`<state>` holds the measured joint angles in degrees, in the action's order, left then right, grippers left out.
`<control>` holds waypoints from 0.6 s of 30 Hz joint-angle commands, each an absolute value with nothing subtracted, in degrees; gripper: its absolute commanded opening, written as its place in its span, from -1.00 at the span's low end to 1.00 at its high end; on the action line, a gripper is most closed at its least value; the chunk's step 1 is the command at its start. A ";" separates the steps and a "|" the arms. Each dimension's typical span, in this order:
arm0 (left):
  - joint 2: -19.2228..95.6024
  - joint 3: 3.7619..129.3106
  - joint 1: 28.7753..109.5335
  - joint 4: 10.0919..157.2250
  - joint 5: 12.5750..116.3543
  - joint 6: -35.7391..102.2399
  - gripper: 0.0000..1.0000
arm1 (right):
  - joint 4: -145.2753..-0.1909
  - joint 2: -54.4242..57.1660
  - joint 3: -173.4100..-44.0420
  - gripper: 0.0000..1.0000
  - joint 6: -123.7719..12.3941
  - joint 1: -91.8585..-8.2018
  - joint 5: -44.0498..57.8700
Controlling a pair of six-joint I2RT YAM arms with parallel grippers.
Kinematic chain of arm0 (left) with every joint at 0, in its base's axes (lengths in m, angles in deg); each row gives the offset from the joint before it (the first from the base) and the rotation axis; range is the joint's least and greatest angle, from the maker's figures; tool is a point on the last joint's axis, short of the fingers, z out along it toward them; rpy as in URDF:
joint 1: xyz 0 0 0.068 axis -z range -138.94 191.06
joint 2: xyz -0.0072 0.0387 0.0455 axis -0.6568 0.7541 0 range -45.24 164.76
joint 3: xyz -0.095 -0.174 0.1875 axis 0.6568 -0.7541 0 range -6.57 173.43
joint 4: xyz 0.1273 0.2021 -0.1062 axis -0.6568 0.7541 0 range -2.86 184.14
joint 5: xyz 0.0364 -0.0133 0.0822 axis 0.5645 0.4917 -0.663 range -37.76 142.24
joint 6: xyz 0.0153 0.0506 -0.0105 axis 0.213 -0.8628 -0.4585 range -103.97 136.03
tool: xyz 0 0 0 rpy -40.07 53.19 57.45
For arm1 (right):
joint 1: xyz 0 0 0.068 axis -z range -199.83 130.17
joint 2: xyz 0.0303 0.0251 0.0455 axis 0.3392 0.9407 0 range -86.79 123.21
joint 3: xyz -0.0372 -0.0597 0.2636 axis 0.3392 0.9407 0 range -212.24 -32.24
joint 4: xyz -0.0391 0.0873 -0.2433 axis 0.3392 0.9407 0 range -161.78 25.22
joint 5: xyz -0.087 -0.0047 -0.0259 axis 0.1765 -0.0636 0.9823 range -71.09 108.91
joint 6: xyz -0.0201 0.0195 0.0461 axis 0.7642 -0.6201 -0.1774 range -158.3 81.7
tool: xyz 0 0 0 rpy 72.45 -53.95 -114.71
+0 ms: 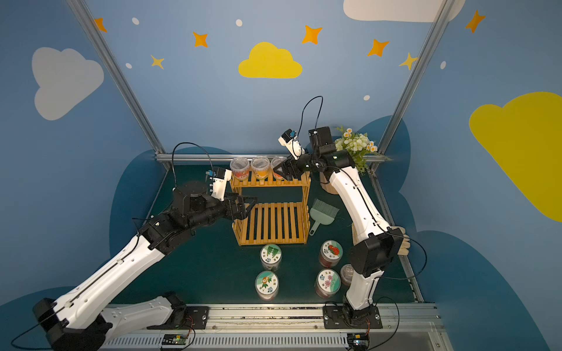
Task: Place the seed container on the shelf
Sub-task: Adjust the seed jar on the shelf.
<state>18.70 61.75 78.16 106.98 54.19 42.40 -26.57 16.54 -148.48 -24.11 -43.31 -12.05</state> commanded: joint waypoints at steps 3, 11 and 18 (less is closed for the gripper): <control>17.95 61.24 77.79 105.64 55.05 42.49 1.00 | -27.00 16.79 -148.88 0.63 -23.58 -43.71 -10.49; 17.95 61.11 77.71 105.69 55.14 42.69 1.00 | -27.13 16.65 -148.86 0.68 -23.79 -43.73 -10.86; 18.07 61.24 77.71 105.49 55.14 42.82 1.00 | -27.13 16.17 -148.80 0.69 -23.89 -43.66 -11.74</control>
